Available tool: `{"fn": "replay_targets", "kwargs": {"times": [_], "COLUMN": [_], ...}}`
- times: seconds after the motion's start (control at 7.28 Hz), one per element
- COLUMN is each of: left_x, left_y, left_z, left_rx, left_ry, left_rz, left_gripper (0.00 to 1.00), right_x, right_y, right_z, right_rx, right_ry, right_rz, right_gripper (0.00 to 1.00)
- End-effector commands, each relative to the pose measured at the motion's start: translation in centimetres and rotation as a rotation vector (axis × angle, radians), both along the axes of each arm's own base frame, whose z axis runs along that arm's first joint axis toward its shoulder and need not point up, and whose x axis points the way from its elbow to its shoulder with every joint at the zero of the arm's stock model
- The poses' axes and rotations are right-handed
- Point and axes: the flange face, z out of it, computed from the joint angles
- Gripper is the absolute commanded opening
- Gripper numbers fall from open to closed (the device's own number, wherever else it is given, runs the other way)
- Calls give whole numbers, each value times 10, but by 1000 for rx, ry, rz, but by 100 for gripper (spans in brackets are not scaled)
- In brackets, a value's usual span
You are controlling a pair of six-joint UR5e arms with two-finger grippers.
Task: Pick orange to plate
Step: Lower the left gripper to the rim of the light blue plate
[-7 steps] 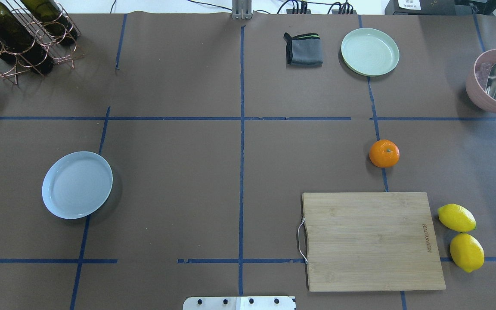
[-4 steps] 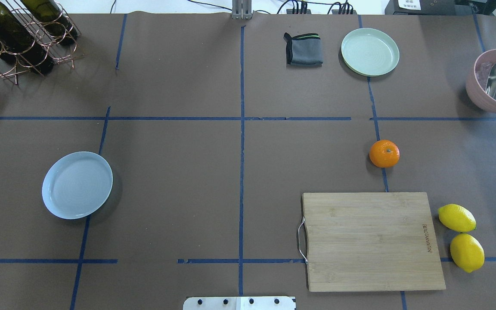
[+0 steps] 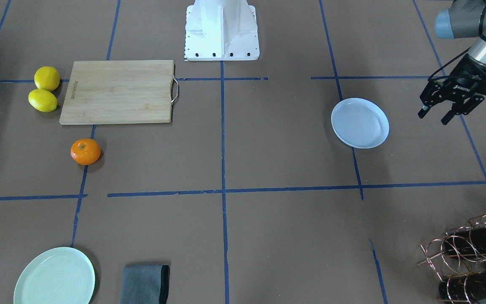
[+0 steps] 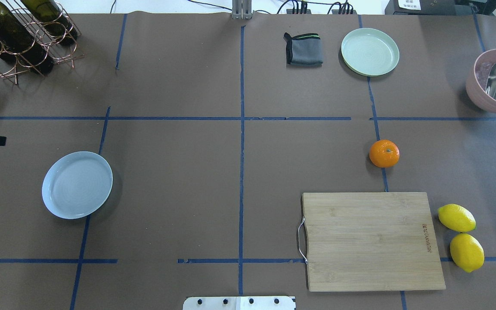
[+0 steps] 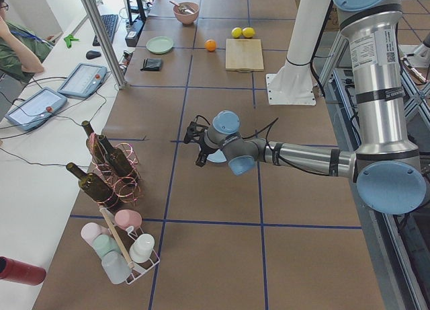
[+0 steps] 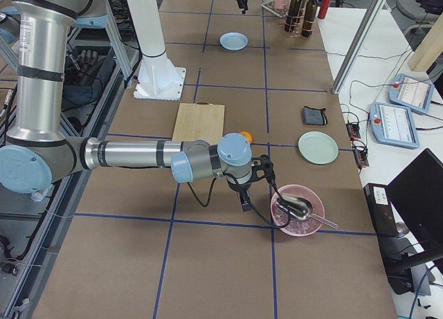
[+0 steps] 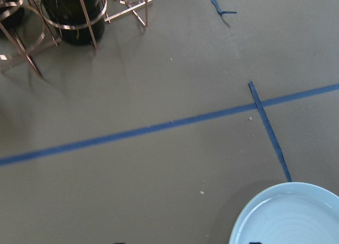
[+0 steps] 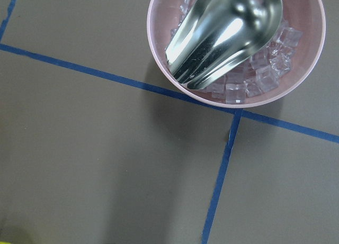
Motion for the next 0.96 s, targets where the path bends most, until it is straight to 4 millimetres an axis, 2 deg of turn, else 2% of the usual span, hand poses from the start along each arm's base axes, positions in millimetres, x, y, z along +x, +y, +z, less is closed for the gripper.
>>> {"fn": "replay_targets", "kwargs": {"times": [0.0,0.14,0.27,0.41,0.82], "left_x": [63,83,92,97,106], "left_y": [29,39,44,41,46], "left_z": [5,8,15,25,31], "left_rx": [-101,-129,-142,-149,-151], "left_ry": [21,20,9,-7,-21], "left_rz": [-67,-88,-96,-98,-81], "left_gripper": [62,59,53,53,50], "right_x": [-1,0,-1,-1,-1], "right_y": [2,2,2,2,2], "right_z": [2,2,2,2,2], "right_rx": [-4,-4,-4,-6,-4], "right_ry": [-1,-1,-1,-1,-1], "right_rz": [-2,0,-2,-2,-2], "right_gripper": [100,100,100,100,100]}}
